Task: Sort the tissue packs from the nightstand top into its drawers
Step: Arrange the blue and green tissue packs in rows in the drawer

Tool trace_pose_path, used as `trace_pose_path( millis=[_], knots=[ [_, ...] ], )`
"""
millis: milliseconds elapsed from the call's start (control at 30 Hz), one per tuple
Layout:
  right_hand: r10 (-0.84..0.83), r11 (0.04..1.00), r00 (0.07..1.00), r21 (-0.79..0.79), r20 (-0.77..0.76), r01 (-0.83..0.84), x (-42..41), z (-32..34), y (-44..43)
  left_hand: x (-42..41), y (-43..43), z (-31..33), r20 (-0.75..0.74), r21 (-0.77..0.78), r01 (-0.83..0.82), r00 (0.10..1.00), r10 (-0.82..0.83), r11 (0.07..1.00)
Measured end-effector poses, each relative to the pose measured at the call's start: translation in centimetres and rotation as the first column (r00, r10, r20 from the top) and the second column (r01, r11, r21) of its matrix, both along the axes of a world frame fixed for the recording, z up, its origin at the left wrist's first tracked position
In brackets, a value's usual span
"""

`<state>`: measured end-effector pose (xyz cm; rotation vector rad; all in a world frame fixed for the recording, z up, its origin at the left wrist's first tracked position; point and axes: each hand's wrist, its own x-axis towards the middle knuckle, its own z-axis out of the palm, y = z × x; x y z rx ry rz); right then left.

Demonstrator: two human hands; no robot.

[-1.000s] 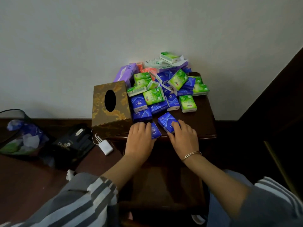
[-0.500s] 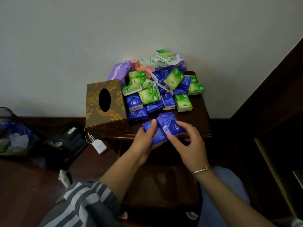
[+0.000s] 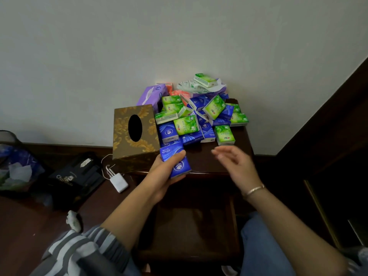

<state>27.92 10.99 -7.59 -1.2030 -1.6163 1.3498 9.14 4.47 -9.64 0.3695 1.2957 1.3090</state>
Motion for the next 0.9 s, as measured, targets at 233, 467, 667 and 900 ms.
trace_pose_path(
  millis=[233,467,667,900],
  knots=[
    [-0.24,0.971,0.767,0.134,0.595,0.2,-0.1,-2.1,11.7,0.7,1.8,-0.3,-0.051,-0.039,0.089,0.994,-0.091,0.995],
    [-0.191,0.958,0.685,-0.018,0.703,0.287,-2.4,-5.0,13.5,1.5,4.0,-1.1,-0.057,-0.047,0.134,0.989,-0.136,0.99],
    [0.01,0.92,0.945,-0.372,0.327,0.119,2.1,-2.4,13.8,1.2,5.9,-0.7,-0.085,-0.052,0.189,0.978,-0.193,0.981],
    [-0.119,0.912,0.991,-0.402,-0.057,0.087,-1.1,2.7,18.4,0.9,7.0,-1.0,-0.106,-0.065,0.173,0.978,-0.179,0.983]
  ],
)
